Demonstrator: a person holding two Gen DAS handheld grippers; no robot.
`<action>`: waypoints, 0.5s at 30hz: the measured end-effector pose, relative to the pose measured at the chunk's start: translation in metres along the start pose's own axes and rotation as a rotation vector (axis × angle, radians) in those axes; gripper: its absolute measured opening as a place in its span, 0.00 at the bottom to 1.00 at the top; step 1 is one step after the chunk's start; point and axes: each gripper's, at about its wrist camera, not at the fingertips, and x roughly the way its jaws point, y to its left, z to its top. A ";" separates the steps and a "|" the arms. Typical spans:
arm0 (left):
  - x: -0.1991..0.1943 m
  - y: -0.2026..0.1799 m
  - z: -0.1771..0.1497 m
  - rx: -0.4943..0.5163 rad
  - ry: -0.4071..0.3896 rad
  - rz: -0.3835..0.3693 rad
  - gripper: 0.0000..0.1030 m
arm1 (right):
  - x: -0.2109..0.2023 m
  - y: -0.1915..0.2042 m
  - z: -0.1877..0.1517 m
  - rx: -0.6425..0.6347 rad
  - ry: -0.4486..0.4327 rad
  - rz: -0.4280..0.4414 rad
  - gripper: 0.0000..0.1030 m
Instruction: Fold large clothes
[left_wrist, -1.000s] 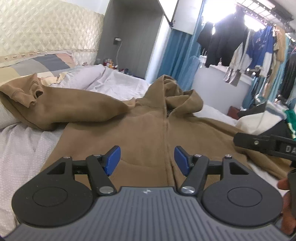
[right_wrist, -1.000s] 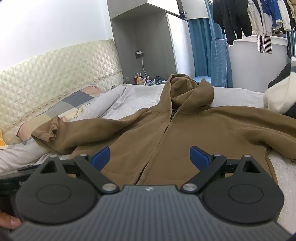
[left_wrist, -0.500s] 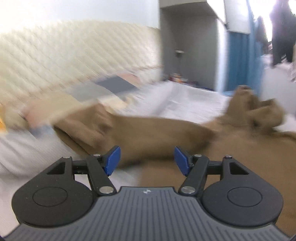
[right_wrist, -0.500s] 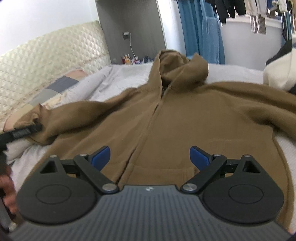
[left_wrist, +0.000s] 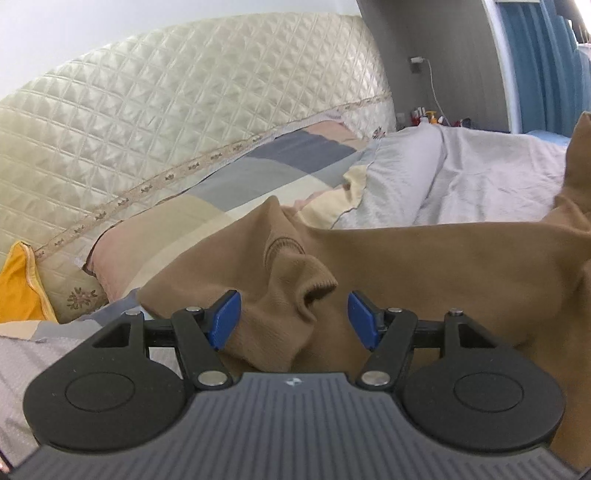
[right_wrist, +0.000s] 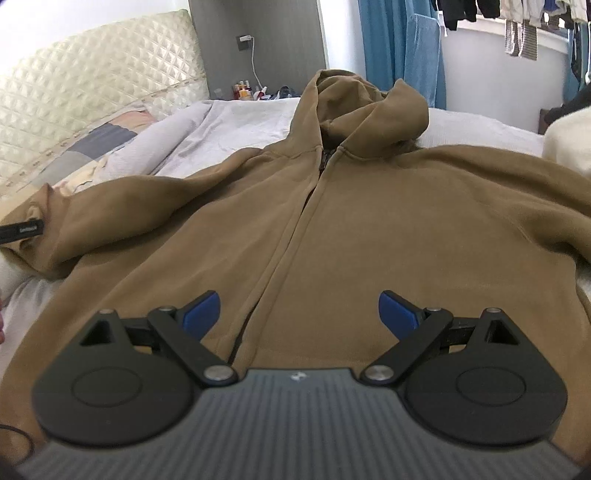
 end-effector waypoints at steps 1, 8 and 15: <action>0.005 0.001 0.001 0.005 -0.004 -0.001 0.68 | 0.003 0.000 0.002 -0.003 0.002 -0.003 0.91; 0.040 0.002 0.010 0.040 0.022 0.004 0.48 | 0.018 0.005 0.005 -0.012 0.028 -0.008 0.92; 0.046 0.018 0.022 -0.038 0.080 -0.031 0.27 | 0.024 0.007 0.007 -0.021 0.034 -0.014 0.91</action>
